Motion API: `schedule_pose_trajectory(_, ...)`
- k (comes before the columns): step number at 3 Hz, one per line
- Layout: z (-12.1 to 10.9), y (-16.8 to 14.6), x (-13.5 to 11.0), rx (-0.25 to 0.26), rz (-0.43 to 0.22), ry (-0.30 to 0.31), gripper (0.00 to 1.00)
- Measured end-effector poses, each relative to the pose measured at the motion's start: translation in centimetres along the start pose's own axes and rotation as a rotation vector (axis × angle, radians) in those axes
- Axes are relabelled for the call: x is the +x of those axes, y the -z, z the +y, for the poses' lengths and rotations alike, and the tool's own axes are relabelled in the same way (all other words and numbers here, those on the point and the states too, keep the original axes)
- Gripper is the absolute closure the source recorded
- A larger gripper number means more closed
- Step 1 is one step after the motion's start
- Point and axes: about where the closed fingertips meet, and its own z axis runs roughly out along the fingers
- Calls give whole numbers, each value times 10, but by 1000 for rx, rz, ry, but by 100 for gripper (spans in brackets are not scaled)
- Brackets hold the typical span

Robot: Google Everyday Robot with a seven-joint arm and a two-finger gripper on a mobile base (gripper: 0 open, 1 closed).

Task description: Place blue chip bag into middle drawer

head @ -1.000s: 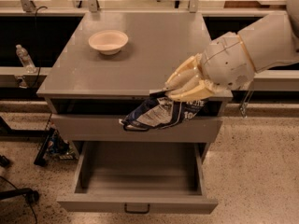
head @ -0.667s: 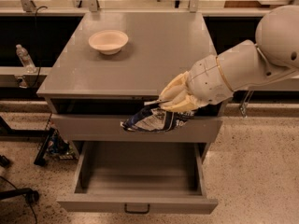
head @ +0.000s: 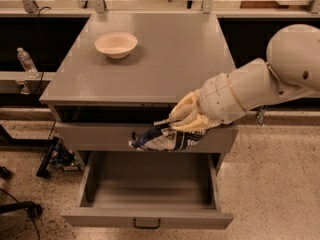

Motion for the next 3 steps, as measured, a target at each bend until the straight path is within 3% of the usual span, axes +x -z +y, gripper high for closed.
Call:
schedule_pose_trajectory(2, 24, -56, 42, -80, -34, 4, 100)
schedule_pose_trajectory(3, 35, -115, 83, -70, -22, 0, 100)
